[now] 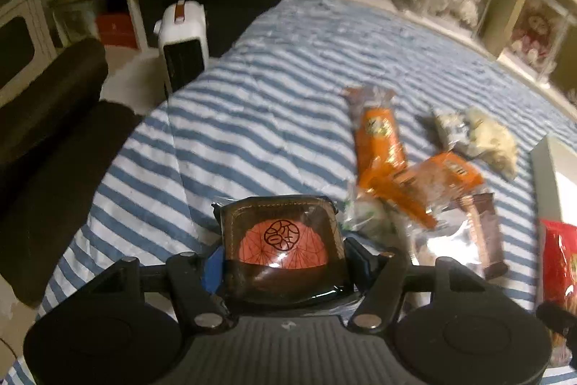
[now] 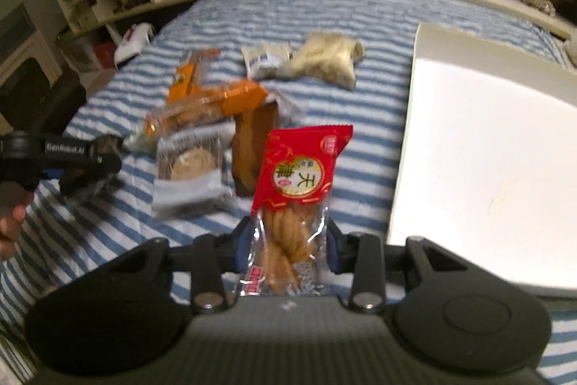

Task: Organize snacks
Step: 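Carry both packets into the white tray and open both tools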

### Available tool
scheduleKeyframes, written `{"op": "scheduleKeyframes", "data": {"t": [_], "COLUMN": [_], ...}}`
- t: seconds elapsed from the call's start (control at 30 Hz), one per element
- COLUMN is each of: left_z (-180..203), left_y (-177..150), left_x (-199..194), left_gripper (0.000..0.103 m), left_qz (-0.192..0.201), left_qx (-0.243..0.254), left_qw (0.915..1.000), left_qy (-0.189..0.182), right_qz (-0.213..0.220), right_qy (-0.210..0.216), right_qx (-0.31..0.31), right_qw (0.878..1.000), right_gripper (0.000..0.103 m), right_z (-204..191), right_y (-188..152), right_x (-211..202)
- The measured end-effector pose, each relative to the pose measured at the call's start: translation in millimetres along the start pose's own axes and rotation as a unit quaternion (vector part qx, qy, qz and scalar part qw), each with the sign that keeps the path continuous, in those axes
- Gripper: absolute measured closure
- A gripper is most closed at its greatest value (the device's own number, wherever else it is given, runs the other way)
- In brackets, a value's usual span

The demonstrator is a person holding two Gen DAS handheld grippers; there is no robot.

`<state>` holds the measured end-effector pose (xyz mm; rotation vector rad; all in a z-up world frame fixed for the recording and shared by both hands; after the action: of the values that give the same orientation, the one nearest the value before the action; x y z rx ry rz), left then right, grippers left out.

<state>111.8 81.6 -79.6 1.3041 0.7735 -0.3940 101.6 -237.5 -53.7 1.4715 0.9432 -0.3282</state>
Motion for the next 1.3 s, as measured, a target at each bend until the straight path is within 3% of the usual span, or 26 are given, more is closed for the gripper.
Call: {"op": "scheduleKeyframes", "data": {"t": [0.47,0.67,0.93,1.3], "left_z": [35,71,142,259], "left_y": [5,12,8,-6], "left_x": [-56,-80,-99,-106], "left_gripper": [0.036,0.036,0.036,0.036], "left_qz": [0.082,0.104,0.097,0.070], "left_qx": [0.045,0.071,0.090,0.104], "left_qw": [0.9939,0.9877,0.9793,0.9640], "left_qy": [-0.060,-0.093,-0.153,-0.235], "right_qz": [0.086,0.106,0.111,0.099], "right_qy": [-0.015,-0.015,-0.026,-0.099], "right_qx": [0.019,0.025,0.025,0.038], "right_qw": [0.996,0.994,0.993,0.989], "right_gripper": [0.058,0.058,0.057,0.057], "right_z": [27,40,77,175], "right_y": [27,44,57,54], "right_x": [-33,-49,-81,-123]}}
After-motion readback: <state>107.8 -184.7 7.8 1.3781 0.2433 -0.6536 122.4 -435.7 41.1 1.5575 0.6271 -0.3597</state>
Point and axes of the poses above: each gripper's, at about its wrist camera, not at the fingertips, and x roughly the way its jaws point, z to its right, y to its top, the point moved 1 cm from there along x, roughly the way its jaws point, and after that the axes turned 9 degrees about z, right-handed, at the moved point
